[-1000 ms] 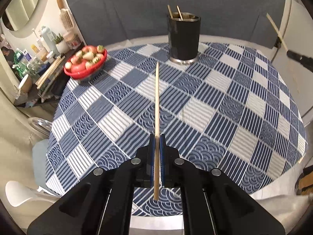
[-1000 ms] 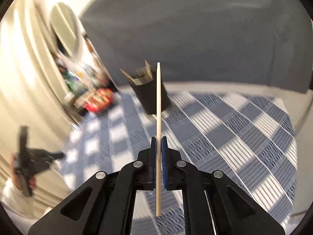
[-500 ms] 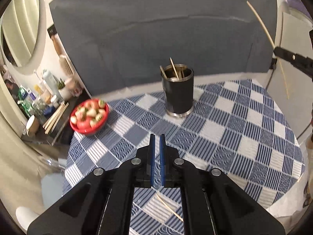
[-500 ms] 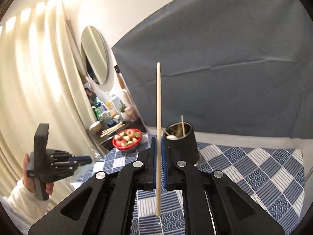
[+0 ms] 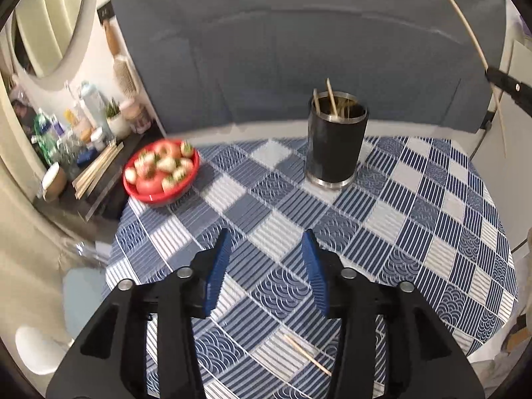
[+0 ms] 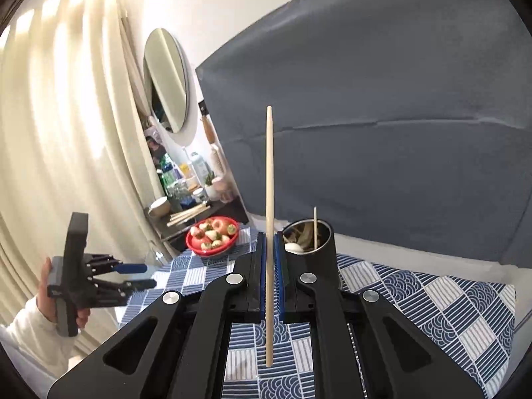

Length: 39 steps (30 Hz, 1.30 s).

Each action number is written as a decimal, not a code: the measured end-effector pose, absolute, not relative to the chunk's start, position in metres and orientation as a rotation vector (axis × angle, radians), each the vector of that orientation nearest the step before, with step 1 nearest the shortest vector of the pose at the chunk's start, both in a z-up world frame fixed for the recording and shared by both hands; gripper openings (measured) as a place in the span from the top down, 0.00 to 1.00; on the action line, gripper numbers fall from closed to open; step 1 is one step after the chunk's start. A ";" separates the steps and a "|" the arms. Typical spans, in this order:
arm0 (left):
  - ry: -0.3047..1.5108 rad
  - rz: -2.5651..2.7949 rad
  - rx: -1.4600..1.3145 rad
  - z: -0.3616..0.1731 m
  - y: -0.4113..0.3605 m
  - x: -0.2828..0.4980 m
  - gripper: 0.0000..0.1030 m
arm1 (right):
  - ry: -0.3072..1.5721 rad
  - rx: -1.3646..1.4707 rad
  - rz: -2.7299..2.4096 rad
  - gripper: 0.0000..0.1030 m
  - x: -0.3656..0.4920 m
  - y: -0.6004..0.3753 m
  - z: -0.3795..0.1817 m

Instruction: Organize utensils

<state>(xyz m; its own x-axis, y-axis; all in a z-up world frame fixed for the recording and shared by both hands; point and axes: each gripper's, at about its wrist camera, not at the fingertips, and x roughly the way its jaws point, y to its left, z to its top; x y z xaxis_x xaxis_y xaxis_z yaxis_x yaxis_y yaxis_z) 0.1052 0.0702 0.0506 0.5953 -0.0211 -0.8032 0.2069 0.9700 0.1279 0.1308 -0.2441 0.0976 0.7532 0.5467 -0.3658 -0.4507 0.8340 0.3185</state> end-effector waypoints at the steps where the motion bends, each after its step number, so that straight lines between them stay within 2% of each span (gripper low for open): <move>1: 0.936 -0.133 0.212 0.047 0.071 0.104 0.47 | 0.472 0.213 0.548 0.95 0.132 -0.242 0.095; 3: 0.969 -0.127 0.202 0.034 0.073 0.100 0.45 | 0.491 0.204 0.551 0.95 0.133 -0.238 0.088; 7: 1.045 -0.130 0.186 0.010 0.075 0.091 0.34 | 0.532 0.191 0.546 0.95 0.132 -0.229 0.075; 10: 1.095 -0.135 0.169 -0.008 0.076 0.081 0.30 | 0.571 0.180 0.546 0.95 0.129 -0.222 0.064; 20: 1.243 -0.160 0.090 -0.062 0.077 0.050 0.28 | 0.653 0.149 0.565 0.95 0.099 -0.205 0.043; 26: 1.321 -0.171 0.085 -0.094 0.071 0.034 0.28 | 0.673 0.154 0.547 0.95 0.078 -0.207 0.036; 27: 1.327 -0.177 0.081 -0.098 0.069 0.032 0.29 | 0.677 0.154 0.542 0.95 0.076 -0.207 0.034; 28: 1.345 -0.191 0.076 -0.104 0.067 0.030 0.35 | 0.682 0.156 0.539 0.95 0.072 -0.208 0.032; 30: 1.375 -0.207 0.085 -0.113 0.064 0.026 0.40 | 0.688 0.157 0.530 0.95 0.067 -0.209 0.030; 39: 1.406 -0.139 0.170 -0.145 0.054 0.020 0.43 | 0.713 0.141 0.513 0.95 0.050 -0.208 0.021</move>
<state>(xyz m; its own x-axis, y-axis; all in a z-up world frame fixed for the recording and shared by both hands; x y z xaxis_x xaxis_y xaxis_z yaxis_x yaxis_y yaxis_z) 0.0203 0.0535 -0.1448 0.1591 0.0046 -0.9873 0.1971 0.9797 0.0363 0.0500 -0.2078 0.0211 0.6389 0.4948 -0.5891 -0.4006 0.8677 0.2944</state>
